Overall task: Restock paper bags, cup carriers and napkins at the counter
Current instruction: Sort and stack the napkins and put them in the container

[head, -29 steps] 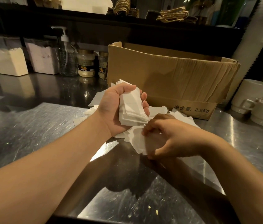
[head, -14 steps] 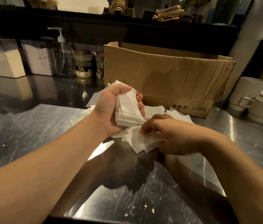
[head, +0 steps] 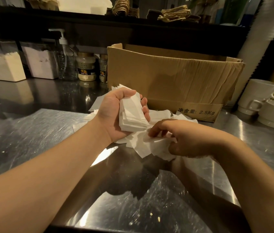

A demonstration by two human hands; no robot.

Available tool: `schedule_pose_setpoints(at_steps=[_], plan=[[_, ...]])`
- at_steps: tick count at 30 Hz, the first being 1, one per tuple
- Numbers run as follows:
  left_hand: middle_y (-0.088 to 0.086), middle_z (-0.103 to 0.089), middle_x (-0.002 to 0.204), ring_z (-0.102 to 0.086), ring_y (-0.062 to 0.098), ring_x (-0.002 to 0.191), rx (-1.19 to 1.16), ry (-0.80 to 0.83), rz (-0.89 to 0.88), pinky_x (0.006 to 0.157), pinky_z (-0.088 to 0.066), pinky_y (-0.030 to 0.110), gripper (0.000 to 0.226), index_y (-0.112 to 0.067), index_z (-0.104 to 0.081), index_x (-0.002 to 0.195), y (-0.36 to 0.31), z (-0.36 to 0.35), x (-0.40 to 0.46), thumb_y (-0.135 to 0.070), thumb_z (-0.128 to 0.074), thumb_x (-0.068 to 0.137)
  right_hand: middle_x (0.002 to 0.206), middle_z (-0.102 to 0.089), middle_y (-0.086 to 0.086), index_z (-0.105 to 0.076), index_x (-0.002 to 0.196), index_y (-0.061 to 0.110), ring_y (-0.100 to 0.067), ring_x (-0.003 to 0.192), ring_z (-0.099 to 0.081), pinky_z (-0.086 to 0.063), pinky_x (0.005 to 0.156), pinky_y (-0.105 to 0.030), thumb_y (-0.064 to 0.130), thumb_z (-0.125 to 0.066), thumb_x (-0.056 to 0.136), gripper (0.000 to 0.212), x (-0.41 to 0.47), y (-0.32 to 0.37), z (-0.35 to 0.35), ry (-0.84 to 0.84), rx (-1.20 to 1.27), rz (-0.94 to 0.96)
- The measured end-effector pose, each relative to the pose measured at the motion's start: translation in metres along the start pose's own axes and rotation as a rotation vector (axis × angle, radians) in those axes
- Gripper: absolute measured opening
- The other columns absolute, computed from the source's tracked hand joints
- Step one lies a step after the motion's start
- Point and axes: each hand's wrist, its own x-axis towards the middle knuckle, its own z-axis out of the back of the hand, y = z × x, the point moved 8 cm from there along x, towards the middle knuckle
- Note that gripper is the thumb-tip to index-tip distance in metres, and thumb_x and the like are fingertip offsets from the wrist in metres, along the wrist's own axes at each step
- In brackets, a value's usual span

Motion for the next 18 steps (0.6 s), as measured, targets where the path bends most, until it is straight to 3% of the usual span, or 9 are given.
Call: schedule_pose_setpoints(at_steps=[4, 9, 14, 16, 18], plan=[[0.007, -0.063, 0.094, -0.060, 0.019, 0.077, -0.013, -0.008, 0.001, 0.076, -0.052, 0.034, 0.048, -0.014, -0.055, 0.120, 0.000, 0.000, 0.000, -0.027, -0.064, 0.074, 0.119, -0.058, 0.024, -0.058, 0.128, 0.043, -0.003, 0.110, -0.056, -0.052, 0.091, -0.021, 0.007, -0.076, 0.084, 0.060, 0.002, 0.003, 0.006, -0.111, 0.022, 0.031], [0.009, -0.061, 0.095, -0.058, 0.019, 0.077, -0.089, -0.006, 0.015, 0.073, -0.053, 0.033, 0.050, -0.012, -0.053, 0.121, 0.000, -0.001, -0.002, -0.028, -0.065, 0.075, 0.116, -0.064, 0.020, -0.058, 0.125, 0.043, -0.006, 0.109, -0.059, -0.056, 0.095, -0.032, 0.003, -0.072, 0.085, 0.058, 0.003, 0.001, 0.007, -0.121, 0.021, 0.013], [0.009, -0.065, 0.095, -0.060, 0.019, 0.078, -0.040, -0.001, 0.031, 0.073, -0.055, 0.033, 0.067, -0.015, -0.051, 0.134, 0.001, -0.001, -0.002, -0.032, -0.068, 0.072, 0.104, -0.060, 0.026, -0.069, 0.117, 0.041, -0.003, 0.097, -0.056, -0.048, 0.080, -0.018, 0.028, -0.065, 0.097, 0.025, 0.002, 0.009, 0.014, -0.260, 0.004, 0.106], [0.008, -0.064, 0.097, -0.061, 0.019, 0.081, -0.042, 0.016, 0.027, 0.078, -0.054, 0.034, 0.060, -0.015, -0.052, 0.130, 0.001, -0.002, -0.001, -0.029, -0.068, 0.073, 0.097, -0.057, 0.026, -0.072, 0.112, 0.039, -0.002, 0.090, -0.055, -0.046, 0.072, -0.016, 0.029, -0.069, 0.094, 0.020, 0.000, 0.010, 0.019, -0.340, -0.011, 0.137], [0.008, -0.063, 0.100, -0.061, 0.021, 0.084, -0.065, 0.022, 0.005, 0.085, -0.052, 0.036, 0.050, -0.014, -0.054, 0.123, -0.002, -0.003, -0.002, -0.024, -0.066, 0.075, 0.096, -0.063, 0.022, -0.072, 0.104, 0.038, -0.003, 0.089, -0.061, -0.055, 0.073, -0.020, 0.026, -0.073, 0.090, 0.018, -0.006, 0.012, 0.026, -0.415, 0.069, 0.176]])
